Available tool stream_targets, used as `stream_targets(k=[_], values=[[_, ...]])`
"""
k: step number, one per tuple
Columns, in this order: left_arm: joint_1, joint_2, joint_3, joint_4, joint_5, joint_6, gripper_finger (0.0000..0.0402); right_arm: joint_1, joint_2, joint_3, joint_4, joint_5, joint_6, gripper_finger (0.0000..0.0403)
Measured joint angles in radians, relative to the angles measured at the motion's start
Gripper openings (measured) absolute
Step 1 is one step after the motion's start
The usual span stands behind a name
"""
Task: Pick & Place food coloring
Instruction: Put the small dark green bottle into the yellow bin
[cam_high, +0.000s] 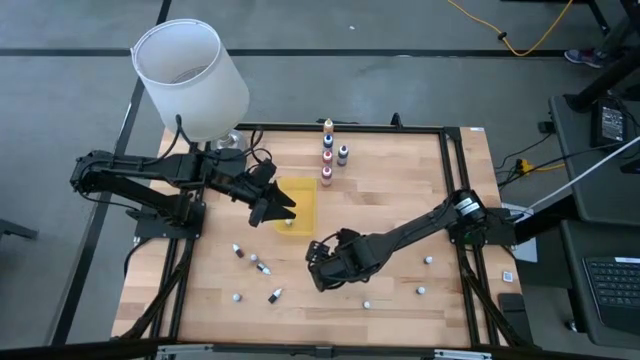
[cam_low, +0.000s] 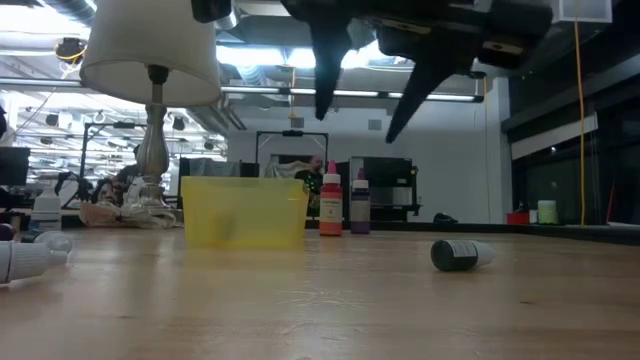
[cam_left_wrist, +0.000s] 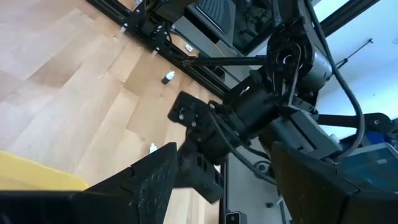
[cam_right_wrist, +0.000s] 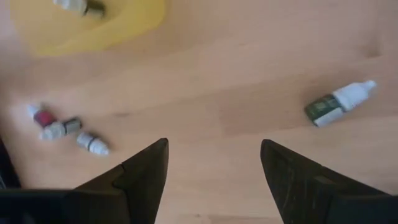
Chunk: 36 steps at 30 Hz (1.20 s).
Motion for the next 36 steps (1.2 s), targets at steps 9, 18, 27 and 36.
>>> stream_targets(k=[9, 18, 27, 36], values=[[0.0, 0.0, 0.0, 0.0, 0.0, -0.005, 0.0253, -0.001, 0.0, 0.0, 0.086, 0.052, 0.12, 0.0254], [0.0, 0.0, 0.0, 0.001, 0.037, -0.038, 0.0253, 0.001, 0.0, 0.0, 0.037, 0.052, 0.367, 0.0254], [0.0, 0.0, 0.0, 0.001, 0.049, -0.038, 0.0253, -0.03, 0.0, 0.0, 0.047, 0.103, 0.283, 0.0254], [0.0, 0.0, 0.0, 0.0, 0.051, -0.033, 0.0253, -0.032, 0.0, 0.0, -0.148, 0.008, 0.406, 0.0255]])
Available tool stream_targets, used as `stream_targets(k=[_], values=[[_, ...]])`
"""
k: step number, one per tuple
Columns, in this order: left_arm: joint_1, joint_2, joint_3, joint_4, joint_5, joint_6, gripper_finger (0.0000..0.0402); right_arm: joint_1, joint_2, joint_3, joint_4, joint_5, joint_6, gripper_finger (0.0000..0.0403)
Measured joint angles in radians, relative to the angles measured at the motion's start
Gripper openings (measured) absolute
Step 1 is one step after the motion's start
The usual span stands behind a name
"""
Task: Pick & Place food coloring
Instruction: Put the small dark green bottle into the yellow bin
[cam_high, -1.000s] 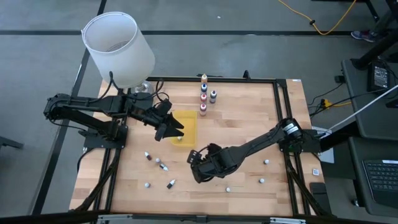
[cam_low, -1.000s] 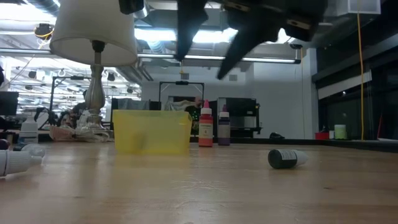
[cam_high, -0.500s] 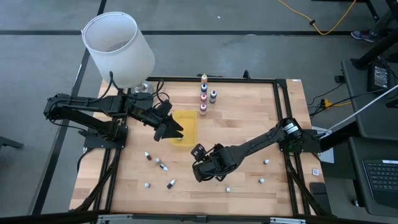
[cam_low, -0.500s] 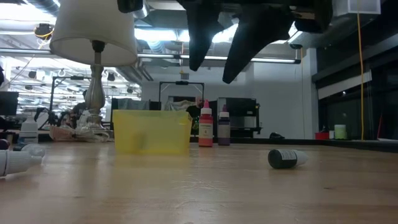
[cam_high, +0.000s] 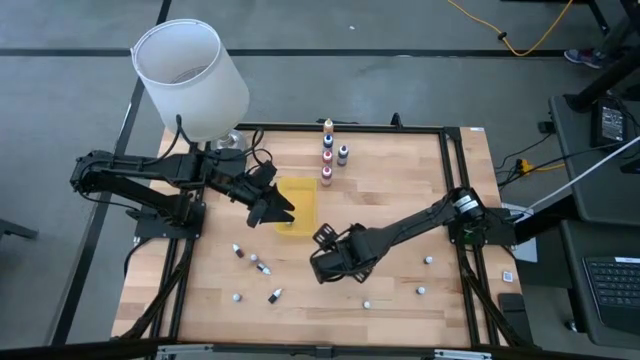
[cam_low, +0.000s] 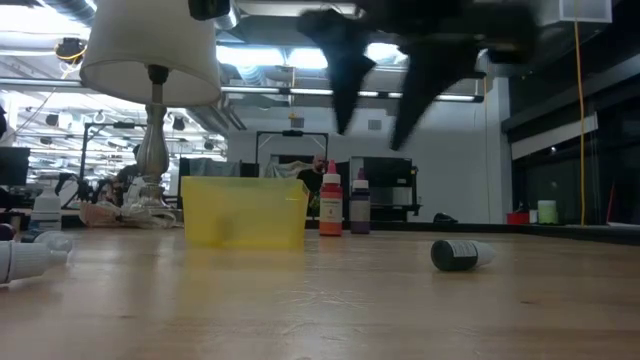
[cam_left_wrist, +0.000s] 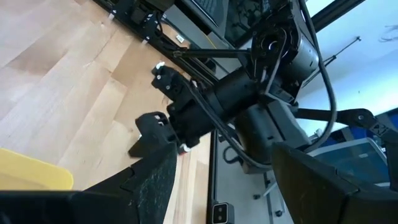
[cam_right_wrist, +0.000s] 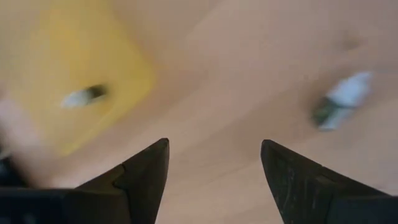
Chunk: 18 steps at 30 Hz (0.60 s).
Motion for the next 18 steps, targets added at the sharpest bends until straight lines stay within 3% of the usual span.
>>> stream_targets(k=[7, 18], values=[[0.0, 0.0, 0.0, 0.0, 0.001, 0.015, 0.0253, 0.011, 0.003, 0.0, -0.084, -0.101, 0.048, 0.0255], [0.0, 0.0, 0.0, 0.0, 0.001, 0.057, 0.0253, 0.034, 0.128, 0.0, -0.026, -0.251, 0.101, 0.0255]])
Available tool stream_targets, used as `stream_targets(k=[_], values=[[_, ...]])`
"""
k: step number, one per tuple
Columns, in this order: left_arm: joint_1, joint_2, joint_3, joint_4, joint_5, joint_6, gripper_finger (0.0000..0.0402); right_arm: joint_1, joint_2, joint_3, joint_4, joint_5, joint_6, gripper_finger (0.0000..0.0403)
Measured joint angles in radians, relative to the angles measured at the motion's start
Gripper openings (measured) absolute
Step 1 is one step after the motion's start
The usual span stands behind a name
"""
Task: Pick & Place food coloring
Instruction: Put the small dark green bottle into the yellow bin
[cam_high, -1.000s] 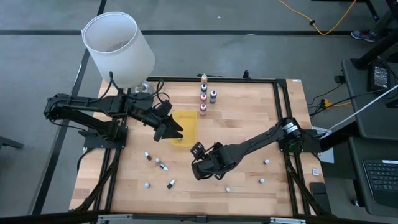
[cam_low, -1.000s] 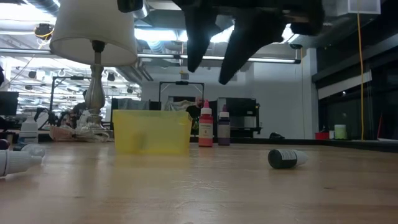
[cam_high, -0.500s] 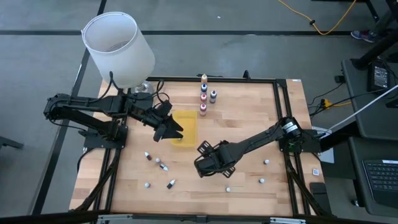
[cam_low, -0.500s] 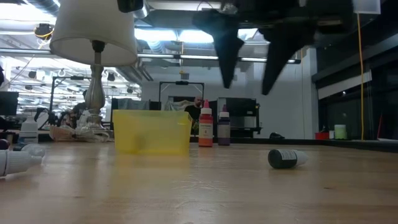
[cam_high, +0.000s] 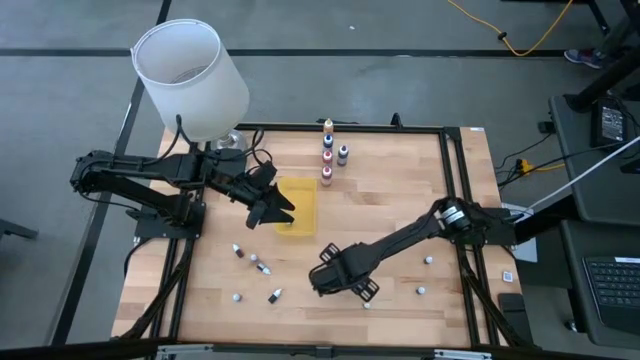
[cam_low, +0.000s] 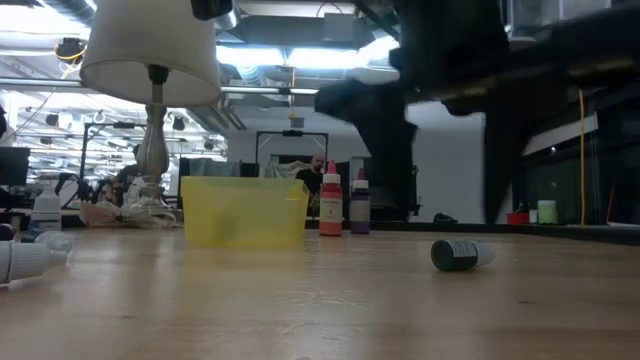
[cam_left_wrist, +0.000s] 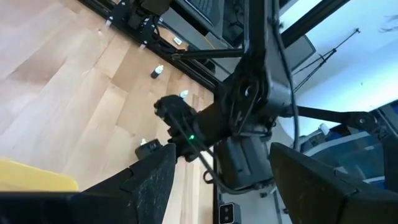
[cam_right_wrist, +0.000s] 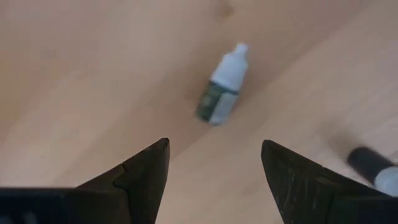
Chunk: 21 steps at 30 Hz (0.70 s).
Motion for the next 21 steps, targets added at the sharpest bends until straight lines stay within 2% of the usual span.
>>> stream_targets(k=[21], values=[[0.0, 0.0, 0.0, 0.0, 0.0, 0.04, 0.0253, -0.018, 0.041, 0.0, -0.057, 0.003, 0.006, 0.0255]])
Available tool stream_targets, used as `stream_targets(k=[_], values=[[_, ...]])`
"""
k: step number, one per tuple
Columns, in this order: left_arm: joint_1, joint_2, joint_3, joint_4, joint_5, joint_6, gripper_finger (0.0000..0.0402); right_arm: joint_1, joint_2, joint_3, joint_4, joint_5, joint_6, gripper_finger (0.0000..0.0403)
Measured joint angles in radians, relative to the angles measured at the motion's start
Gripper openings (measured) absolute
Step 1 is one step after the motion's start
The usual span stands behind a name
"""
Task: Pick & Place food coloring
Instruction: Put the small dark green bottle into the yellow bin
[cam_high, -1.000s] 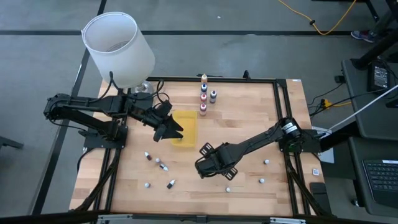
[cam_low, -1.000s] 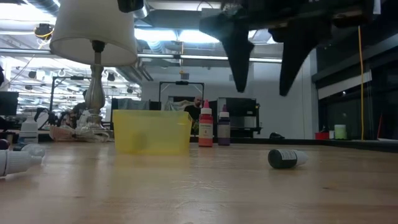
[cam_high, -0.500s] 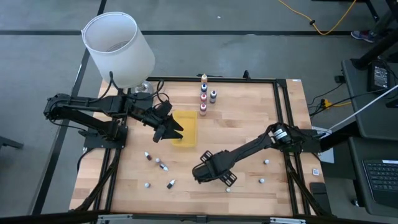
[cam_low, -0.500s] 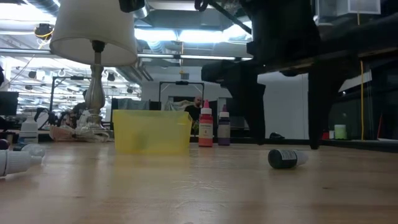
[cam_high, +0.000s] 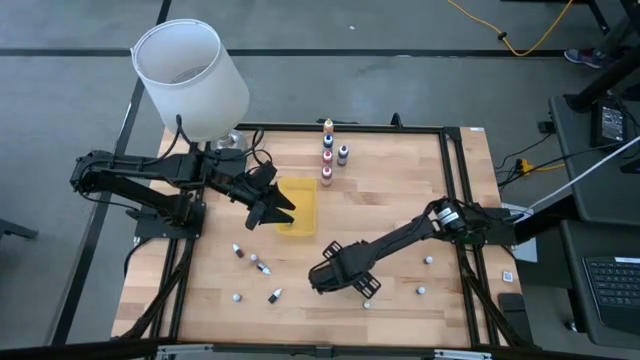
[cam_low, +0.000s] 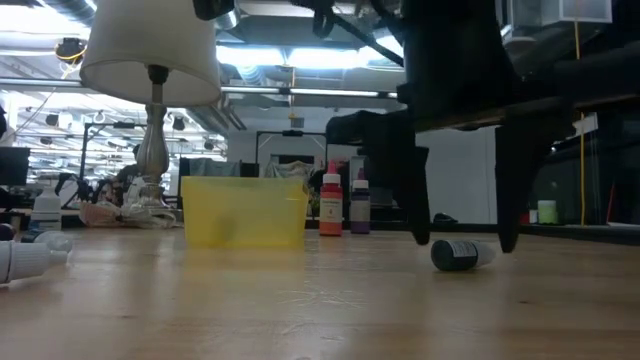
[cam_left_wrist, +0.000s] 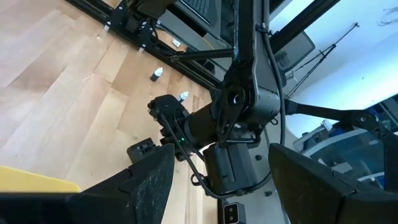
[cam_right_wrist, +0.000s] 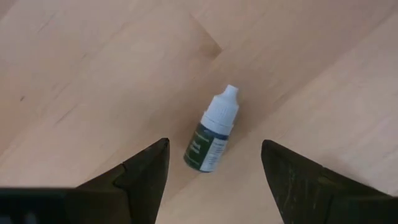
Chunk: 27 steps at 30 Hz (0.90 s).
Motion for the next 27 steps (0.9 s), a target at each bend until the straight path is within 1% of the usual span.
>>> stream_targets(k=[8, 19, 24, 27], values=[[0.0, 0.0, 0.0, 0.0, 0.001, -0.001, 0.0253, -0.013, 0.027, 0.0, 0.021, 0.0, -0.036, 0.0255], [0.0, 0.0, 0.0, 0.0, 0.002, -0.003, 0.0253, -0.012, 0.029, 0.0, 0.042, 0.0, -0.055, 0.0255], [0.0, 0.0, 0.0, 0.0, 0.002, -0.003, 0.0253, -0.012, 0.029, 0.0, 0.091, 0.0, -0.145, 0.0255], [0.0, 0.0, 0.0, 0.0, 0.001, 0.001, 0.0253, -0.012, 0.029, 0.0, 0.094, 0.0, -0.15, 0.0255]])
